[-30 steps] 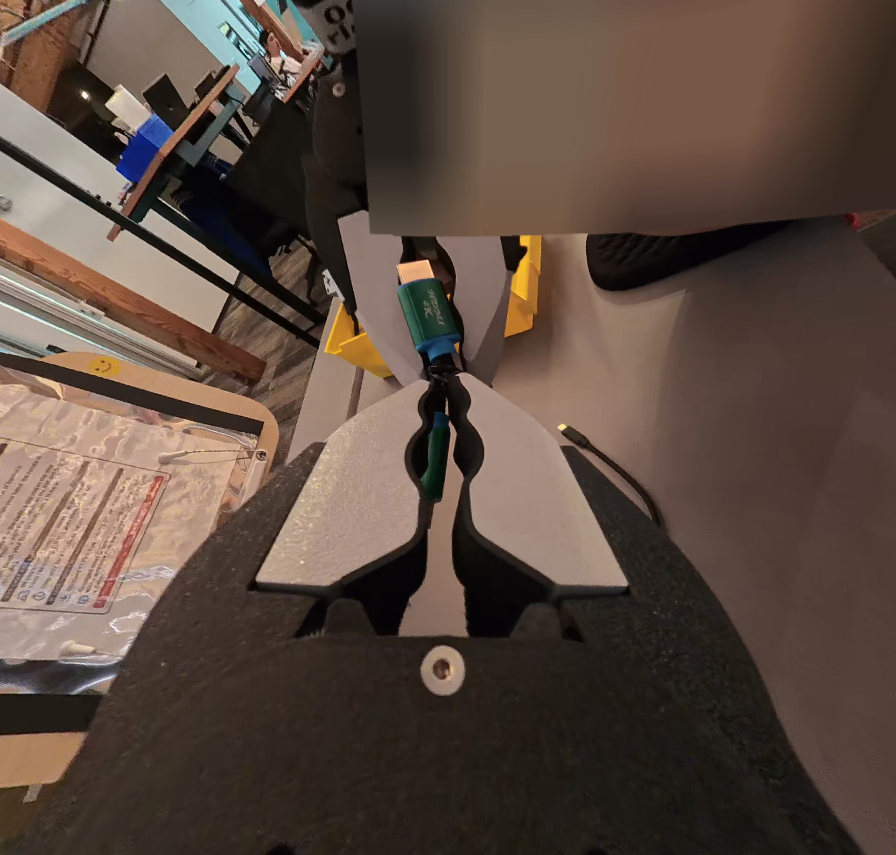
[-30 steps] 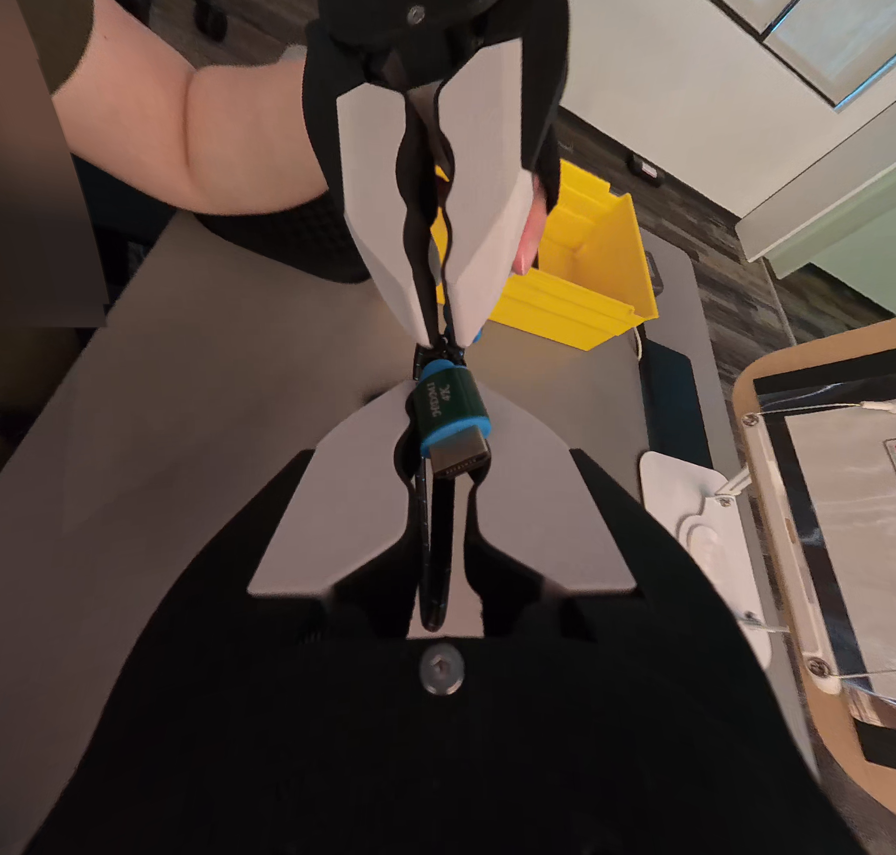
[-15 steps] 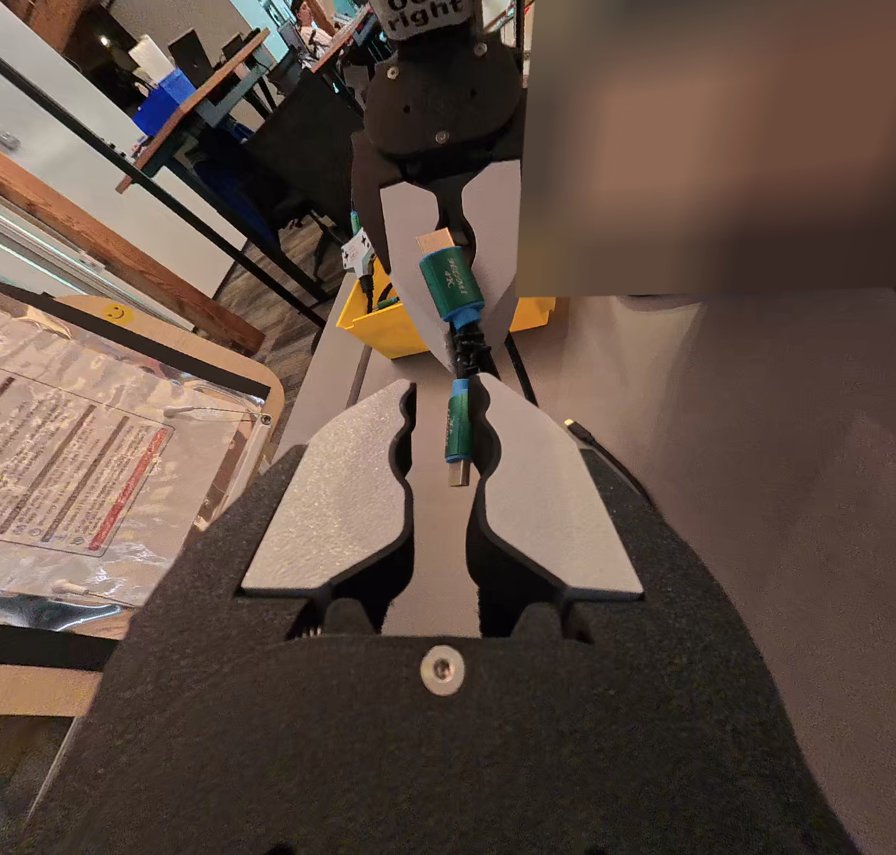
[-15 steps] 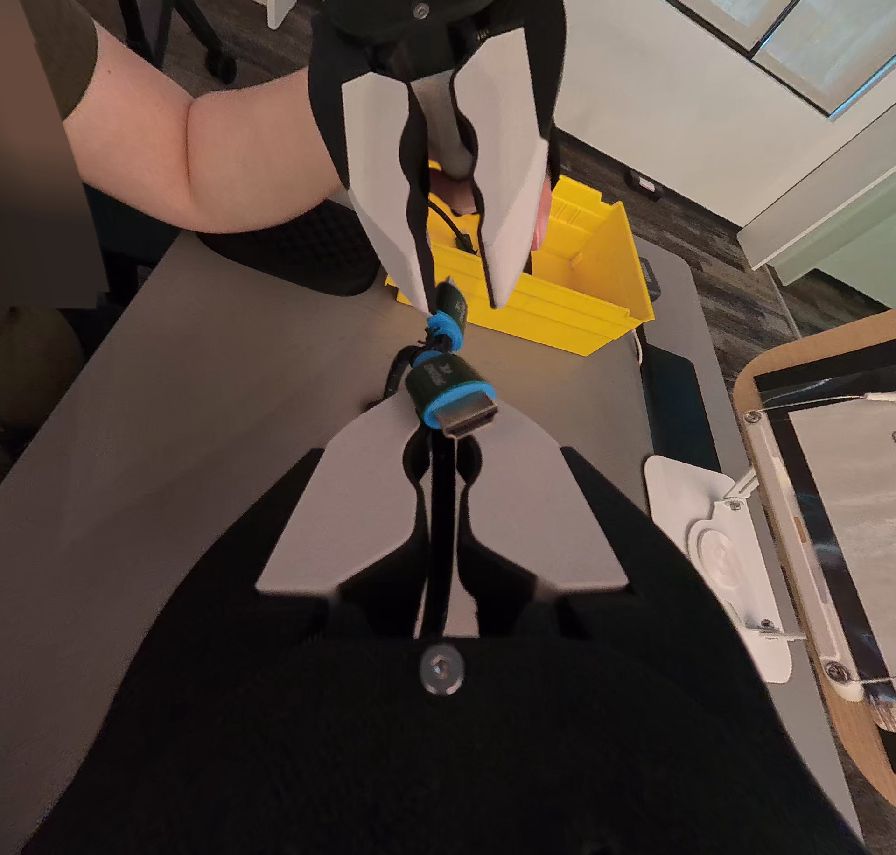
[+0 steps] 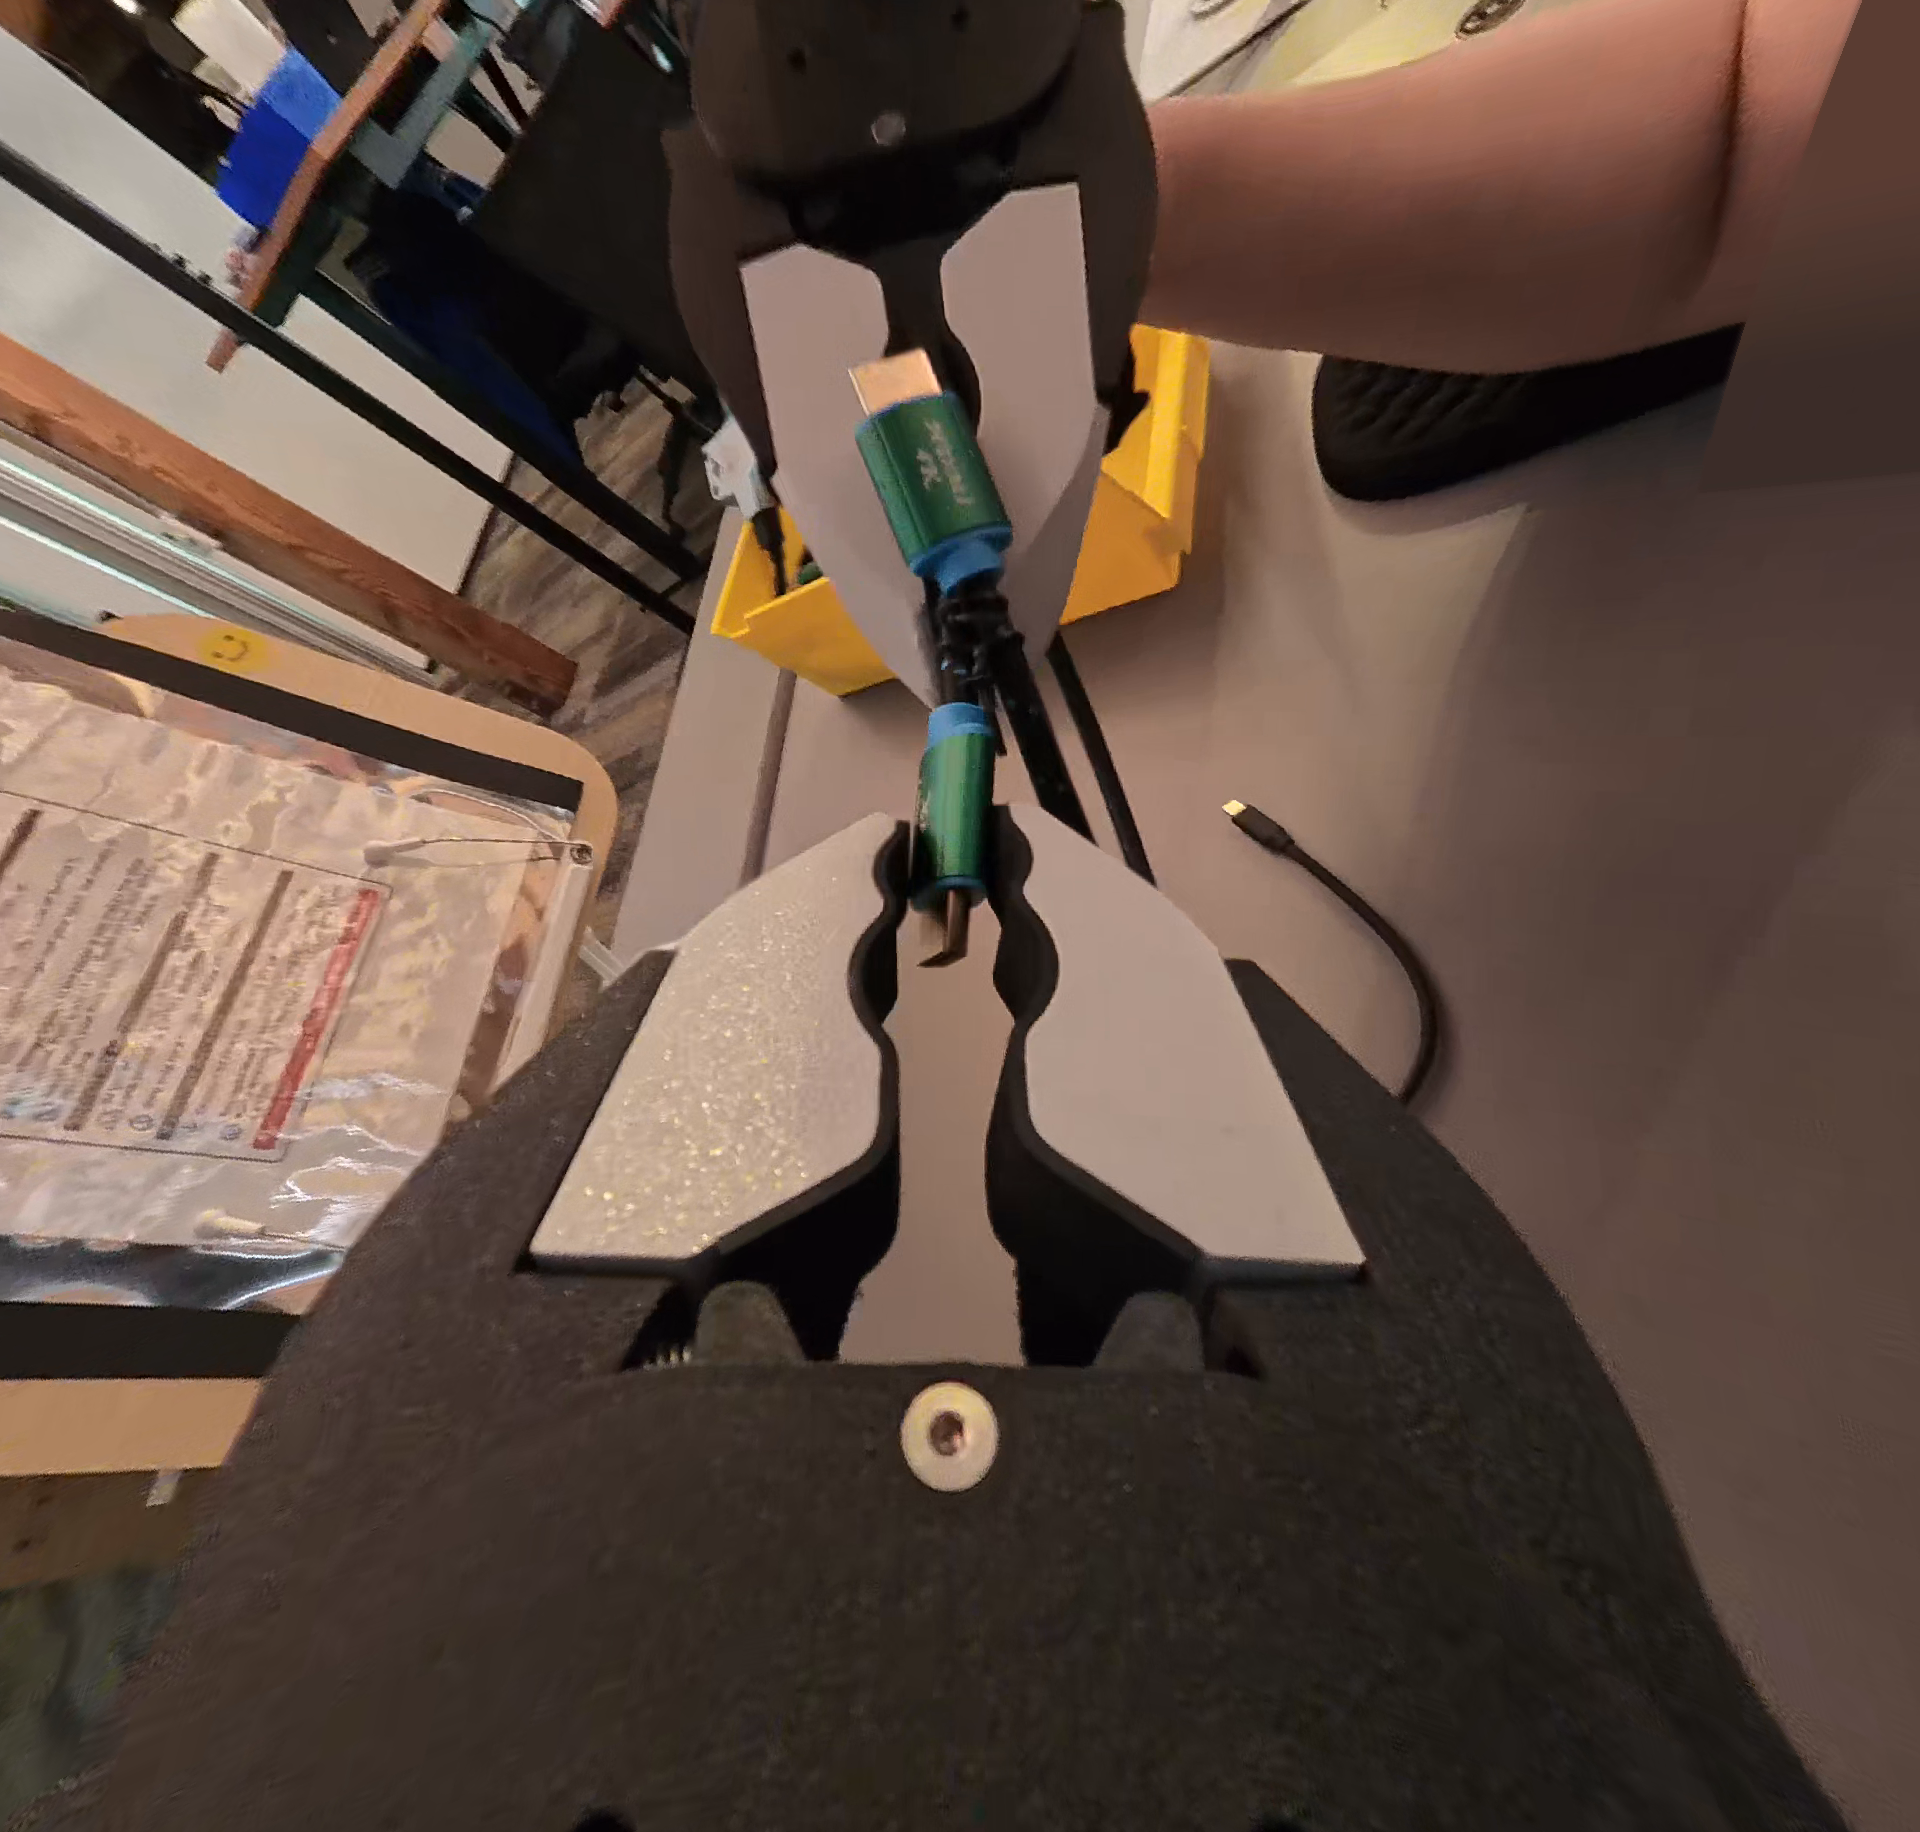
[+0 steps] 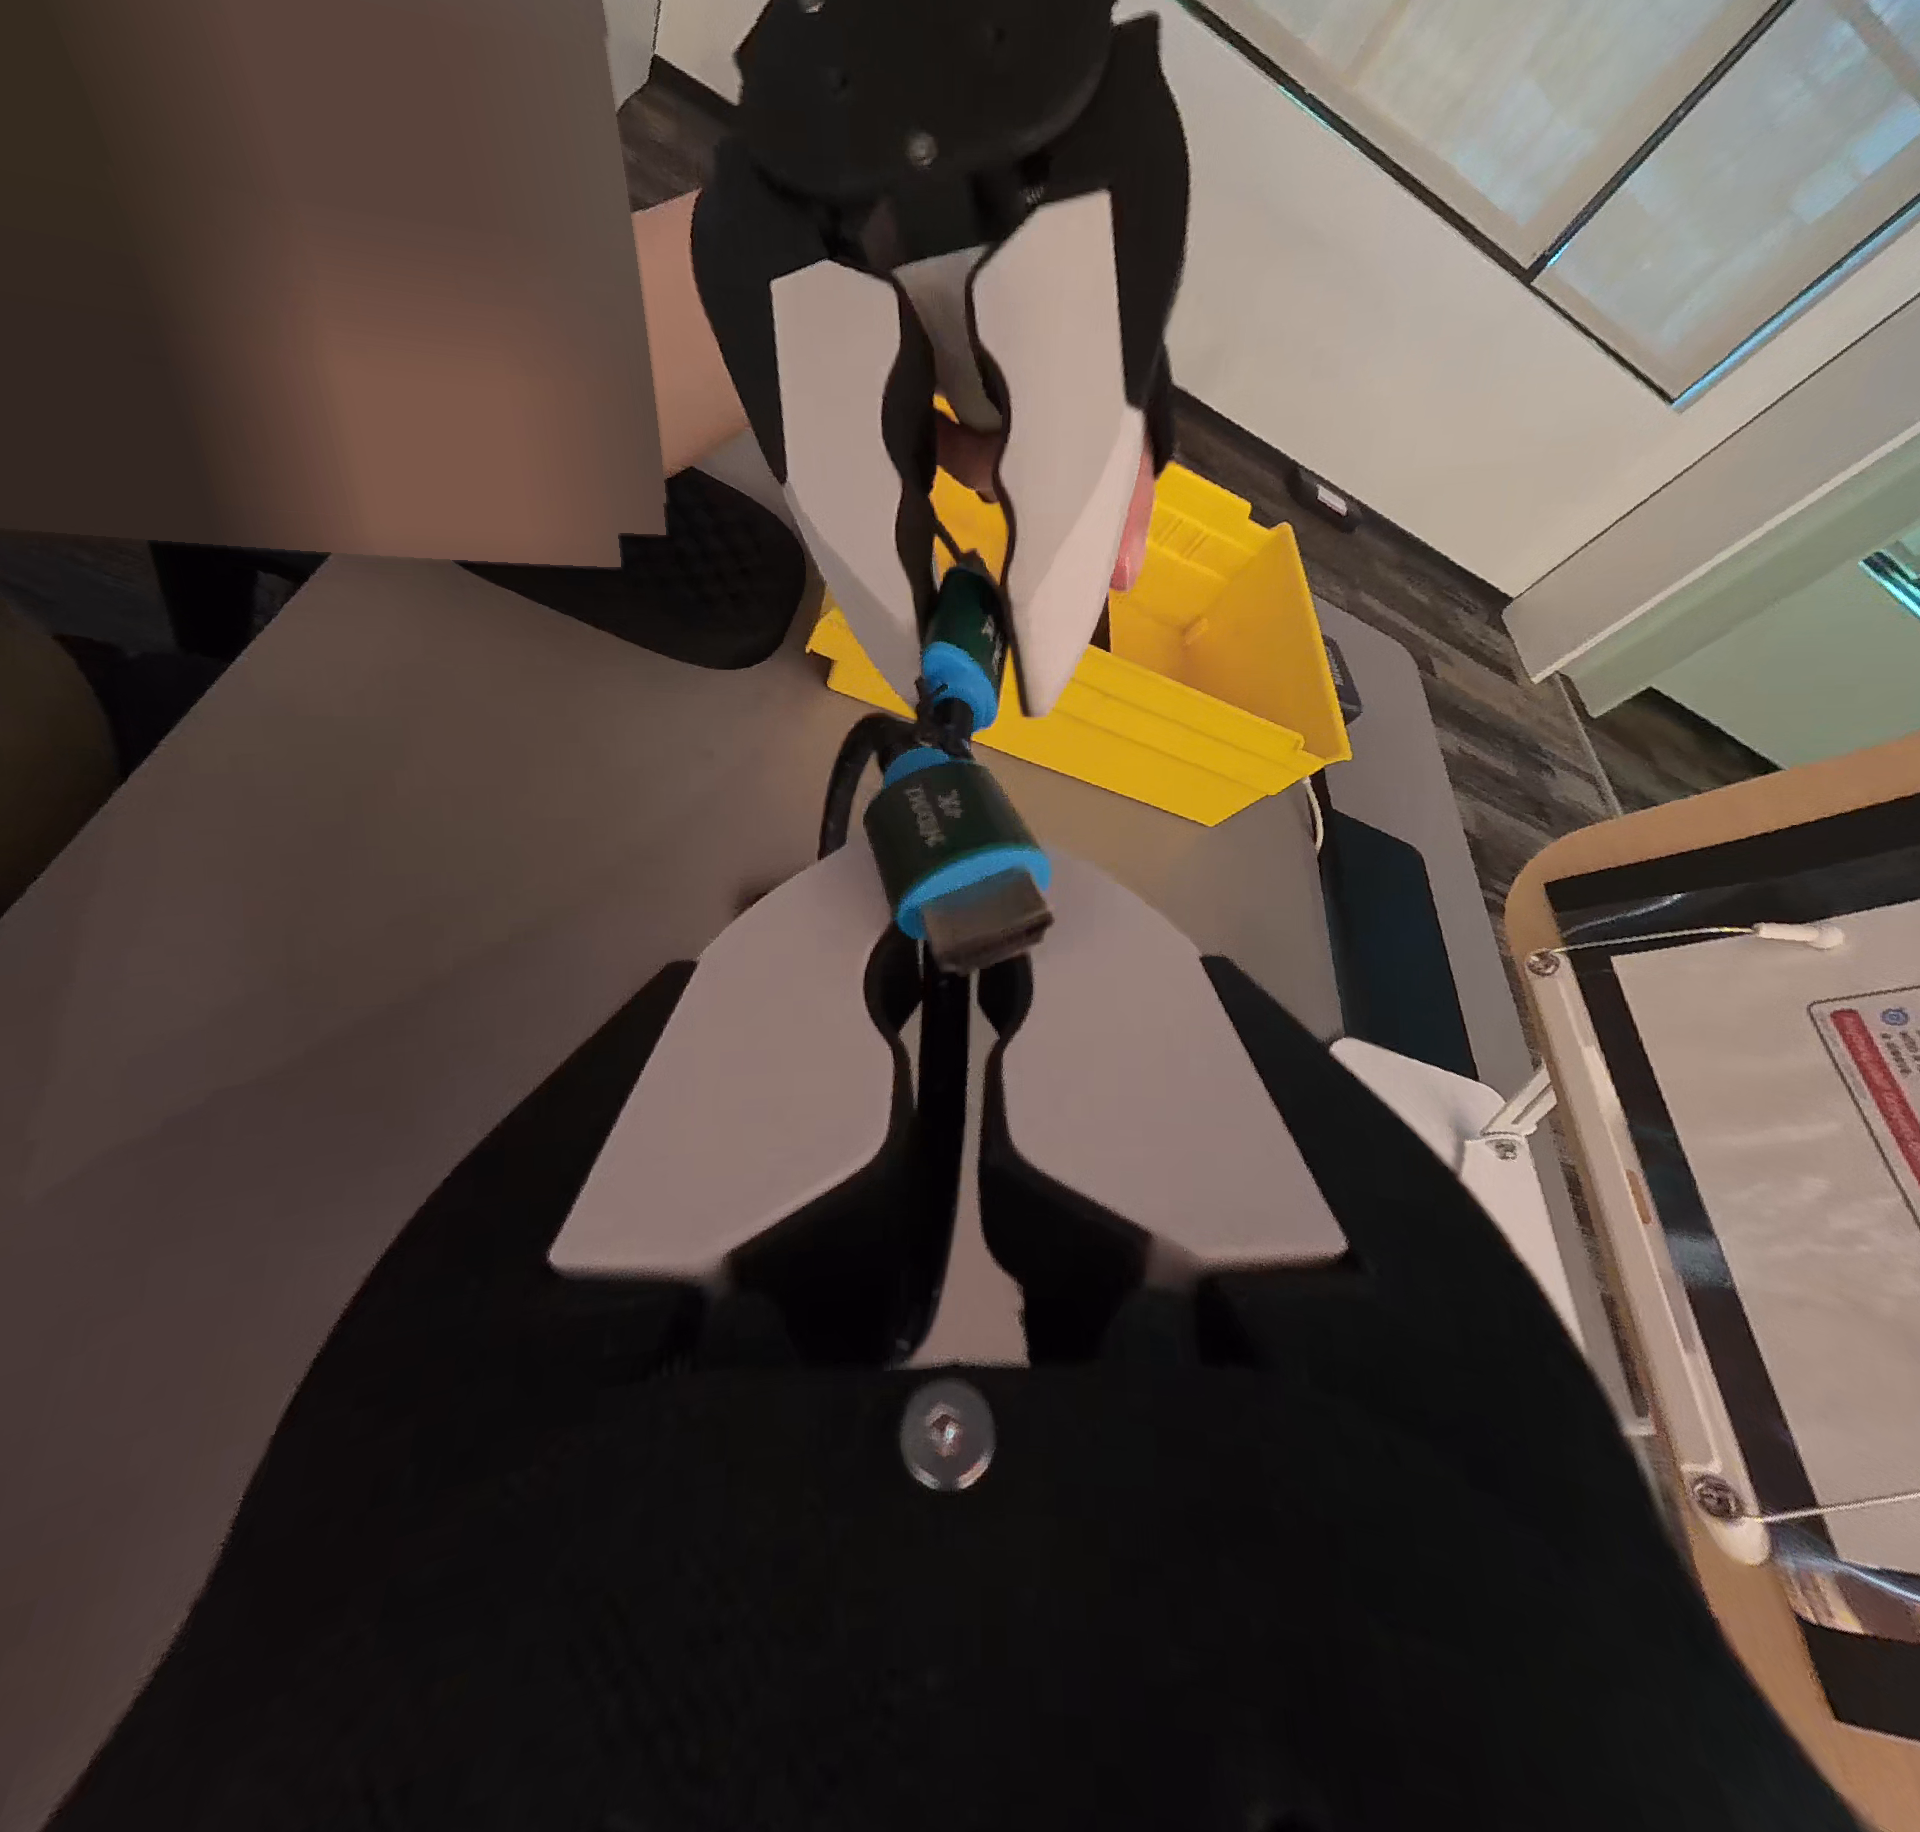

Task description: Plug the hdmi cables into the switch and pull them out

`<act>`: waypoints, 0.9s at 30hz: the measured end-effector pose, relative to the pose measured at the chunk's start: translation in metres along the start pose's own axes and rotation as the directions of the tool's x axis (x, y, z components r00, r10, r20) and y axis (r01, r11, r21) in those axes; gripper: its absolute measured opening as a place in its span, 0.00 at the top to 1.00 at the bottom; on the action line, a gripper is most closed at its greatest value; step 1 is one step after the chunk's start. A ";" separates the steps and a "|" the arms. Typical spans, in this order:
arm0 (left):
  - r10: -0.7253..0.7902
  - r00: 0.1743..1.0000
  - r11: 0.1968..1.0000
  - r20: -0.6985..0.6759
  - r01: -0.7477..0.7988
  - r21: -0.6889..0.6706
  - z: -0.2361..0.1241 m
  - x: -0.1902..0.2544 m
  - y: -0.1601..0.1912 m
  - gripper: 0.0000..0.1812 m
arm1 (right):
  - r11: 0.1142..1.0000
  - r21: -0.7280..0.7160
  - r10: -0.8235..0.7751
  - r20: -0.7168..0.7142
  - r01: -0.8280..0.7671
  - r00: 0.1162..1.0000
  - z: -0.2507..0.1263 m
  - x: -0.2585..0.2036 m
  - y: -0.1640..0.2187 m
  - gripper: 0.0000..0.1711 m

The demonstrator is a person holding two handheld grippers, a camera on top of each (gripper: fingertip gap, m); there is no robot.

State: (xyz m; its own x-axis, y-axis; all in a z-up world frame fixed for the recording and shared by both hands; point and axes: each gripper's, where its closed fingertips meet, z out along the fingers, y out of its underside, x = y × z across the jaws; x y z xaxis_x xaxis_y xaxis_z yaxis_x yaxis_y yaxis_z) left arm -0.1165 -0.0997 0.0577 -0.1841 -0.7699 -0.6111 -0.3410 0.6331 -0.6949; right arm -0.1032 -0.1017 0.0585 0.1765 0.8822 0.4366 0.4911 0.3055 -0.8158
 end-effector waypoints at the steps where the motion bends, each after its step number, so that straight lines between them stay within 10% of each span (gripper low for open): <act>1: 0.001 1.000 1.000 0.025 -0.002 0.020 -0.001 -0.004 -0.003 0.92 | 1.000 0.008 0.018 0.002 -0.018 1.000 0.000 0.001 0.000 0.96; 10: -0.043 0.995 0.999 0.085 0.042 0.014 -0.003 -0.017 -0.005 0.93 | 0.981 0.076 0.181 -0.044 -0.177 0.982 -0.002 0.023 0.002 0.88; 14: -0.116 0.985 0.993 0.129 0.113 0.026 -0.013 -0.033 0.001 0.93 | 0.996 -0.072 -0.073 -0.359 0.050 0.930 -0.019 0.050 0.003 0.77; 18: -0.131 0.983 0.991 0.128 0.131 0.006 -0.016 -0.035 0.007 0.93 | 0.891 -0.325 -0.451 -0.569 0.315 0.688 -0.036 0.061 -0.015 0.76; 27: -0.107 0.992 0.994 0.063 0.108 -0.016 -0.007 -0.022 0.007 0.93 | 0.649 -0.616 -0.724 -0.318 0.447 0.612 -0.021 0.045 0.020 0.80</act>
State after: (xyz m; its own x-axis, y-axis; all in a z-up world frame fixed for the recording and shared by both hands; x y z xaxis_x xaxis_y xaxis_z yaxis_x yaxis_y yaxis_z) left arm -0.1216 -0.0787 0.0690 -0.0884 -0.8266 -0.5558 -0.3737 0.5448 -0.7507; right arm -0.0673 -0.0635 0.0697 0.0238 0.2053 0.9784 0.9229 0.3716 -0.1004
